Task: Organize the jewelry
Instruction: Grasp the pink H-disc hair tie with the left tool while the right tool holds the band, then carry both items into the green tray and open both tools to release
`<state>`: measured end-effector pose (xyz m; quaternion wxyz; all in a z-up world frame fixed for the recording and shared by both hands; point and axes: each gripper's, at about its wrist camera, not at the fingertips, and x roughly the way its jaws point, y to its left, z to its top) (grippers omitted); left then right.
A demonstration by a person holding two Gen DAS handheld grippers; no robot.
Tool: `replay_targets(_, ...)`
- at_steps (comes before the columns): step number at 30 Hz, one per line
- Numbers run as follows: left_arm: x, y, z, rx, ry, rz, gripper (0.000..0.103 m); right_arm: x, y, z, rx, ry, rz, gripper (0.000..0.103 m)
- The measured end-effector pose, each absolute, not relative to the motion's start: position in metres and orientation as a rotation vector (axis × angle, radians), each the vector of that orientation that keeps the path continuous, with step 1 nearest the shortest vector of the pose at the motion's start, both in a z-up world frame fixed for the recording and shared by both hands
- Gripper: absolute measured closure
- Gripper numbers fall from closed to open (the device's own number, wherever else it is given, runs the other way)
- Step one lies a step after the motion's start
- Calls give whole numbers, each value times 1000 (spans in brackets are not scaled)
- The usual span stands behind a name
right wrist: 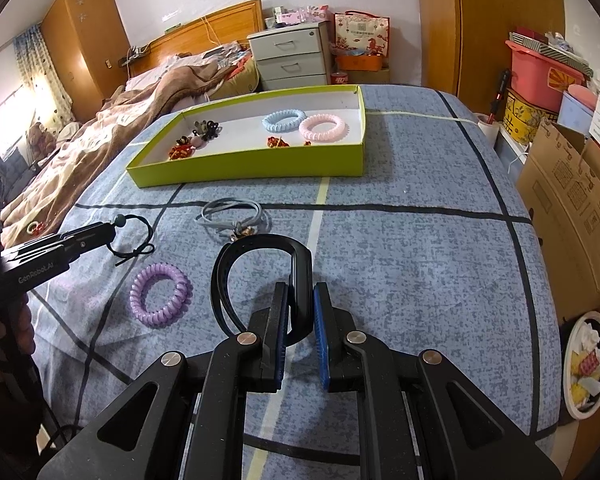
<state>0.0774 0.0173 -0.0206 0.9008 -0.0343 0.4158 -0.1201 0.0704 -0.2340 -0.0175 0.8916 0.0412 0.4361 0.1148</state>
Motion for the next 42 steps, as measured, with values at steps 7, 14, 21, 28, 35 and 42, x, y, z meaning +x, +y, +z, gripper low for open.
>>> replay_targets(7, 84, 21, -6, -102, 839, -263, 83, 77, -226, -9, 81, 883, 259, 90)
replay_targets(14, 88, 17, 8, -92, 806, -274, 83, 82, -219, -1, 82, 859, 275, 90)
replay_targets(21, 100, 10, 21, -98, 773, -297, 83, 104, -211, 12, 79, 842, 276, 90)
replay_targets(28, 123, 5, 32, -110, 752, -297, 83, 140, -203, 21, 76, 831, 263, 90)
replay_targets(35, 147, -3, 32, -83, 747, -288, 83, 178, -206, 22, 67, 844, 211, 90)
replay_targets(42, 174, -12, 22, -104, 776, -312, 83, 219, -212, 10, 62, 886, 166, 90)
